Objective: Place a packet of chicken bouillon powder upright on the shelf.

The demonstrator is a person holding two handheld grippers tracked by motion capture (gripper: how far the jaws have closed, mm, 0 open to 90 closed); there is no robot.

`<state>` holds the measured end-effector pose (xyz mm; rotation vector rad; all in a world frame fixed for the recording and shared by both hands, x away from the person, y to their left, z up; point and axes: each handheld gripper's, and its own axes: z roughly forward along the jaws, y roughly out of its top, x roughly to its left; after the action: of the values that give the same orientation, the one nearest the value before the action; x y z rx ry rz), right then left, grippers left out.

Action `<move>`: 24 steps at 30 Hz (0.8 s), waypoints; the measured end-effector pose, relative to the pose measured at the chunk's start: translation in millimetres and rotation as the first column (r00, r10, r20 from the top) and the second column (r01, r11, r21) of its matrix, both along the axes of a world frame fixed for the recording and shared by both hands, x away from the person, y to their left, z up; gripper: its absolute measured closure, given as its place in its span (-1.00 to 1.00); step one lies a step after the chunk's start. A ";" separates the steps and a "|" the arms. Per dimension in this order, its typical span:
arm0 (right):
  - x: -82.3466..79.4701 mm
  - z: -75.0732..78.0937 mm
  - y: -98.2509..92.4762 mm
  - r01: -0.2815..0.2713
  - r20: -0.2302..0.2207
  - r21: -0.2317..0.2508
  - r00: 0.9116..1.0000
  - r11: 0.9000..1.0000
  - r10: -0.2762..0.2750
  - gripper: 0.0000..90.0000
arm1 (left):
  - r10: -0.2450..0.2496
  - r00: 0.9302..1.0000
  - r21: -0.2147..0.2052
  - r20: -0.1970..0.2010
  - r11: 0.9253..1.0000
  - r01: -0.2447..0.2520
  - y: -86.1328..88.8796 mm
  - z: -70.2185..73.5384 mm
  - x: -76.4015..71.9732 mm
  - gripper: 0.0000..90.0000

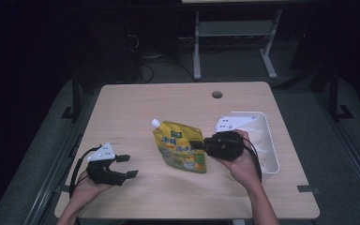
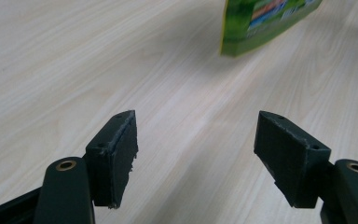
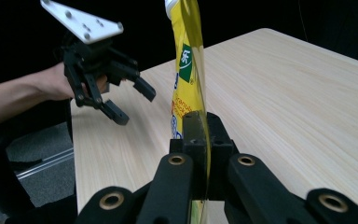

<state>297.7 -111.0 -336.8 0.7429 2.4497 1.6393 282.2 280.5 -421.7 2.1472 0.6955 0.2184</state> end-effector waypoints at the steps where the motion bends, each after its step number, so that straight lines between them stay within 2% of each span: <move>1: 0.5 1.7 0.1 -0.001 -0.002 -0.003 1.000 1.000 0.001 0.99 | 0.005 1.000 0.003 0.000 1.000 -0.005 0.4 -1.4 0.0 -0.34; 4: 1.9 5.9 0.7 -0.001 -0.005 -0.012 1.000 1.000 0.001 0.99 | 0.016 1.000 0.012 0.009 1.000 -0.016 2.9 -5.0 -0.4 -0.36; 7: 3.1 9.0 -0.1 -0.001 -0.005 -0.011 1.000 1.000 0.001 0.99 | 0.032 0.999 -0.009 0.017 0.999 -0.031 5.1 -6.0 -1.9 -0.36; 10: 4.2 12.3 -2.3 0.000 -0.010 -0.012 1.000 1.000 0.000 0.99 | 0.037 0.999 -0.010 0.025 0.999 -0.037 5.0 -7.5 -2.0 -0.37; 24: 5.7 28.4 -29.2 0.042 0.000 0.006 0.999 0.999 -0.042 0.99 | 0.037 0.999 -0.019 0.019 0.999 -0.036 4.8 -11.8 -2.0 -0.38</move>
<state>303.4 -140.2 -308.4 0.7902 2.4125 1.6330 280.2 285.3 -433.4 2.1137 0.7230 0.2514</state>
